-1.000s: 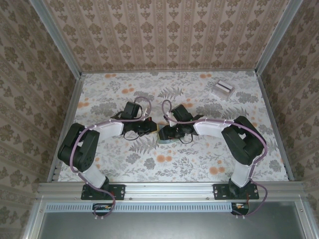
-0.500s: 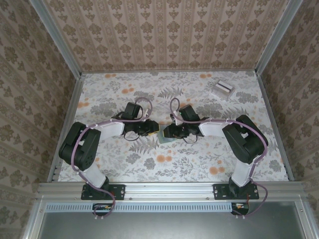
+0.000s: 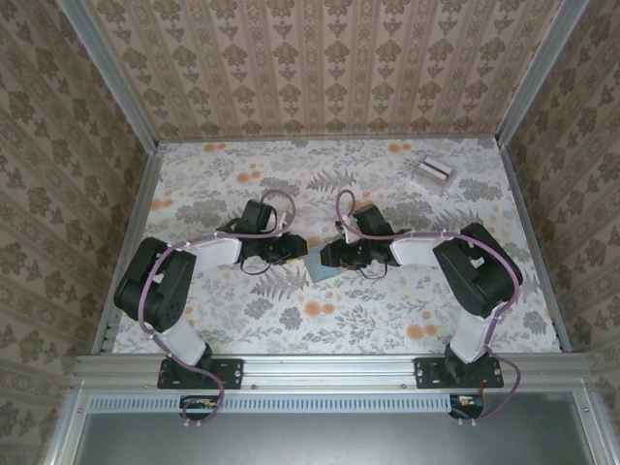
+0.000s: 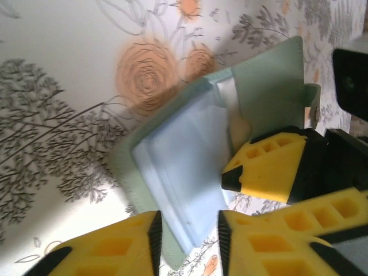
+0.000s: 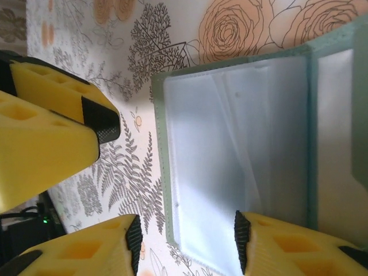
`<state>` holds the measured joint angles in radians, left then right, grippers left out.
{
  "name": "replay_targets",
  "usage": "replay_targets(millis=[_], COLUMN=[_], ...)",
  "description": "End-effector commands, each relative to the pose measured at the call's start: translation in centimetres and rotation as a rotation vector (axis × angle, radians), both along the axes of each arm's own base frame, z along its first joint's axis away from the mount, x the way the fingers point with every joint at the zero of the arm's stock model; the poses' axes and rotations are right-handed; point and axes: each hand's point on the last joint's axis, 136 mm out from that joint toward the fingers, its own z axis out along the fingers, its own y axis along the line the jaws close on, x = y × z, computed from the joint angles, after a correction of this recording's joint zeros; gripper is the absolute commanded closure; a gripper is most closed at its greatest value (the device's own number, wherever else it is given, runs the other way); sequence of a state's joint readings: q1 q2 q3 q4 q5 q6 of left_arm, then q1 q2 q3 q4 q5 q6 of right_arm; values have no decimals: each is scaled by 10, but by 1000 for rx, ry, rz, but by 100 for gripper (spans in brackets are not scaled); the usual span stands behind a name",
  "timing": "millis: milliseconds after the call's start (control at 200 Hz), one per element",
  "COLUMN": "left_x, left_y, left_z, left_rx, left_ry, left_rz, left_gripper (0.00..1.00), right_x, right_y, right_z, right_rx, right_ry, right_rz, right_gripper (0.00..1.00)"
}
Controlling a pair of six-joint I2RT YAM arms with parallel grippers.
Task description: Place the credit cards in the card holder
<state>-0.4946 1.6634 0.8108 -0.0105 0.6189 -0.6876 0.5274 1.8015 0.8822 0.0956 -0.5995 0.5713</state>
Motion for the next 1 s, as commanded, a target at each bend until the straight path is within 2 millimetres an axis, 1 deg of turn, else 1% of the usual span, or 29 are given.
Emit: replay_targets(millis=[0, 60, 145, 210, 345, 430, 610, 705, 870, 945, 995], left_x=[-3, -6, -9, -10, -10, -10, -10, -11, -12, -12, -12], left_y=[18, 22, 23, 24, 22, 20, 17, 15, 11, 8, 6], left_z=[-11, -13, -17, -20, -24, -26, -28, -28, -29, -28, -29], left_rx=[34, 39, 43, 42, 31, 34, 37, 43, 50, 48, 44], left_ry=[24, 30, 38, 49, 49, 53, 56, 55, 58, 53, 51], left_rz=[60, 67, 64, 70, 78, 73, 67, 59, 46, 46, 43], left_gripper=[62, 61, 61, 60, 55, 54, 54, 51, 48, 45, 44], right_x=[1, 6, 11, 16, 23, 26, 28, 29, 27, 28, 26], right_y=[-7, -13, -24, -31, -37, -46, -64, -73, -87, -93, -96], right_z=[12, 20, 24, 23, 21, 19, 23, 17, -2, -10, -18], right_rx=[-115, -149, -222, -260, -306, -371, -478, -514, -579, -600, -601], right_ry=[-67, -99, -125, -124, -133, -146, -190, -183, -156, -143, -120], right_rz=[17, -2, -17, -27, -27, -35, -31, -30, -28, -41, -45], right_gripper=[49, 49, 50, 50, 49, 49, 46, 46, 46, 45, 47])
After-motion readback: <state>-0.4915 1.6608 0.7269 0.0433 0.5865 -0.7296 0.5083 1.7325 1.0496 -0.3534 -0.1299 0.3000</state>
